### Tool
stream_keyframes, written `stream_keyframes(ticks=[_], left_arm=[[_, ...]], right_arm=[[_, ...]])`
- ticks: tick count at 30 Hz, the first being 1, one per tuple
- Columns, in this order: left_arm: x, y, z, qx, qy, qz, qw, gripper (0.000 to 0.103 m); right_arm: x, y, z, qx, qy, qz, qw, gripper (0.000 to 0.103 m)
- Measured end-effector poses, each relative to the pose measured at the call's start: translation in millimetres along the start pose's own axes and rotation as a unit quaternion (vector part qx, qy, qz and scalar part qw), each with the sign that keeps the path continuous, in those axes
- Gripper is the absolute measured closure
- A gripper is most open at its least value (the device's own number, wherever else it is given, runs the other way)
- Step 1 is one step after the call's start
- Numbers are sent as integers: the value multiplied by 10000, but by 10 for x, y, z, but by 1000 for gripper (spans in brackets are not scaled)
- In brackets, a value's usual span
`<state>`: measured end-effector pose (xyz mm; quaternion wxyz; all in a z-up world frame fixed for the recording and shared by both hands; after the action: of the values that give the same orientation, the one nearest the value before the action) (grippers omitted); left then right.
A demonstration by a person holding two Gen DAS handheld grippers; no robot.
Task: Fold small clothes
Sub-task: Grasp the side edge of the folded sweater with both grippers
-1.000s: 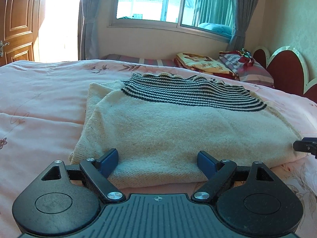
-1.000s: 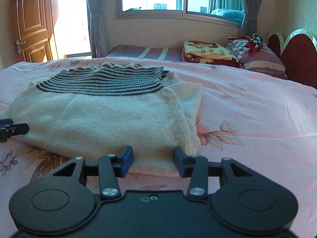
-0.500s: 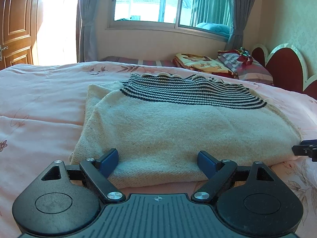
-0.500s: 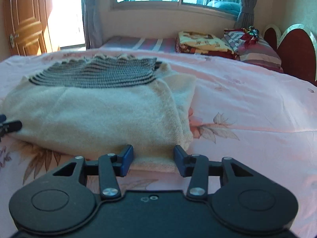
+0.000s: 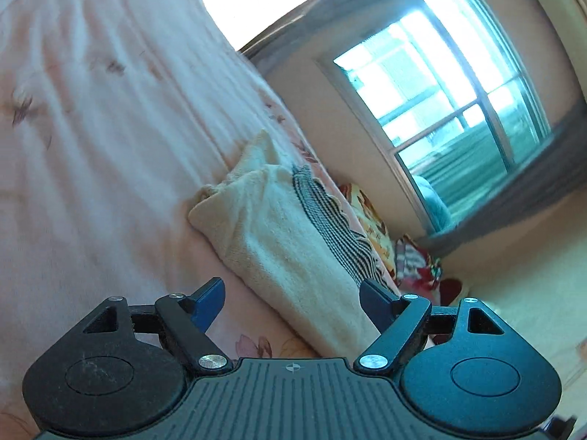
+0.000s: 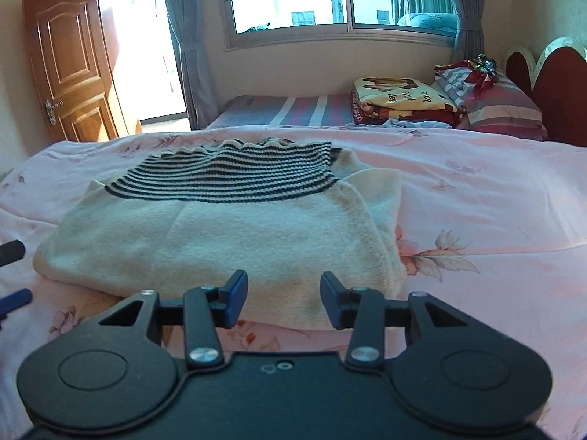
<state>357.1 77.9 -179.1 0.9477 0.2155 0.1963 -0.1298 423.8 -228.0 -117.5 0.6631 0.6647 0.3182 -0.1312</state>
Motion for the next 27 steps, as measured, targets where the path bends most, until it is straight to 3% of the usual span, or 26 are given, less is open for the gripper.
stream_keyframes(ticks=[1,2,7,15,22,23,25,26,27], left_arm=[[55,-4,-77,-307,76,-39,9995,24],[89,9,-121,-463,143,71,9988,32],[293,84,-102,-509,186,238,9982,34],[559,260,-32,-597,-60,722,9956,34],[769,385,50,-760,36,969,9924,35],[757,387,30,-790,54,982,9920,39],[779,411,-61,-900,257,976,9908,59],[791,418,-121,-1011,324,959,9897,76],[819,424,-196,-1200,272,910,9882,83]], right_arm=[[6,19,-25,159,105,2,9998,70],[20,43,-42,286,183,11,9994,77],[109,203,-198,390,457,145,9981,89],[369,363,-435,330,806,155,9961,90],[543,445,-494,313,902,102,9954,90],[574,453,-503,313,906,87,9954,91],[642,458,-527,270,922,23,9954,96],[680,464,-551,222,927,-2,9954,98],[719,473,-577,176,941,-22,9954,98]])
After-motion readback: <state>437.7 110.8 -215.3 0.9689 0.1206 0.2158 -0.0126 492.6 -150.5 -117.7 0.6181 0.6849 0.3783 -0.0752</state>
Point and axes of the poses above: each gripper's, at about its wrist camera, not at the fingertips, and x roughly the way its jaws point, z to its right, y to its top, the point moved 8 cm from there along x, roughly the way its jaws point, and after that the axes turned 5 degrees about -x, right-handed, at the moved point
